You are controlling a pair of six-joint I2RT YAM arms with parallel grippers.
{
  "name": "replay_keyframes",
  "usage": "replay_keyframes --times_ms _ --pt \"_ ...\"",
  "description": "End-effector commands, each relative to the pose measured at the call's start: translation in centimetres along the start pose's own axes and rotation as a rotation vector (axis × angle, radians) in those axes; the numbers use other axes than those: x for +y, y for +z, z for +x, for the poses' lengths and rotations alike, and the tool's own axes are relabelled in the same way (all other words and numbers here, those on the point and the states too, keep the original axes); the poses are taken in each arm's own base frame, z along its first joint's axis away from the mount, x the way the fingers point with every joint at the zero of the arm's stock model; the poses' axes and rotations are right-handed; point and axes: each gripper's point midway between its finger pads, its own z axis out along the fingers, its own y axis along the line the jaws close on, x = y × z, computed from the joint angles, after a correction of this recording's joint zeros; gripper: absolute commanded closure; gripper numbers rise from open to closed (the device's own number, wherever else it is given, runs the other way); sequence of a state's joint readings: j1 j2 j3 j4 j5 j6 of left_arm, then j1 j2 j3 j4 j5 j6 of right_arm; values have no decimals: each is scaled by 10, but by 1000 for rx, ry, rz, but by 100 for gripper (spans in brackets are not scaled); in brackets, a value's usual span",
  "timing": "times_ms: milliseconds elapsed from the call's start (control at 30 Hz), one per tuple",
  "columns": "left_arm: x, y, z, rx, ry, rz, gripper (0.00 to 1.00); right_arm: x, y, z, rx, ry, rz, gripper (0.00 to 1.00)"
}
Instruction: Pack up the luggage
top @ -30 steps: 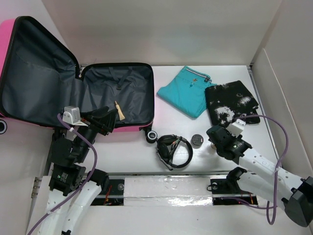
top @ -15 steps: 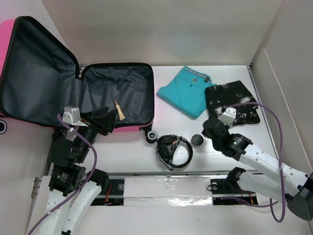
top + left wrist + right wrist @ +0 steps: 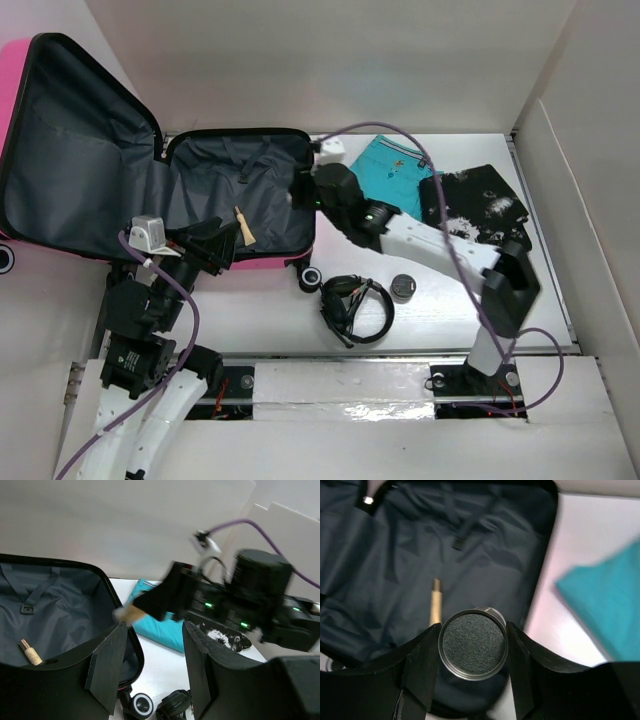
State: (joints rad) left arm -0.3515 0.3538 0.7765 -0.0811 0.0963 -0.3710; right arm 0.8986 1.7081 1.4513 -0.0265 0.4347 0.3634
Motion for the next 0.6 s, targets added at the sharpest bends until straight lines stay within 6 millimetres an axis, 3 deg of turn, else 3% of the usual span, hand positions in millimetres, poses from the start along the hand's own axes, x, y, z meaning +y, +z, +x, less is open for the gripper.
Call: replay_keyframes --times_ms 0,33,67,100,200,400,500,533,567 --pt "-3 3 -7 -21 16 13 55 64 32 -24 -56 -26 -211 47" --pt "-2 5 -5 -14 15 7 55 70 41 -19 -43 -30 -226 46" --pt "-2 5 -5 -12 15 7 55 88 45 -34 -62 -20 -285 46" --pt "-2 5 -4 -10 16 8 55 92 65 -7 -12 -37 -286 46" --pt "-2 6 -5 -12 17 7 55 116 84 24 91 -38 -381 45" --pt "-3 6 -4 -6 15 16 55 140 97 63 169 -35 -486 43" --pt "-1 8 -1 3 13 9 55 140 105 55 153 -44 -491 29" --pt "-2 8 0 8 13 11 55 140 103 49 146 -46 -488 16" --pt "-3 8 0 7 13 17 55 135 102 26 103 -48 -479 11"
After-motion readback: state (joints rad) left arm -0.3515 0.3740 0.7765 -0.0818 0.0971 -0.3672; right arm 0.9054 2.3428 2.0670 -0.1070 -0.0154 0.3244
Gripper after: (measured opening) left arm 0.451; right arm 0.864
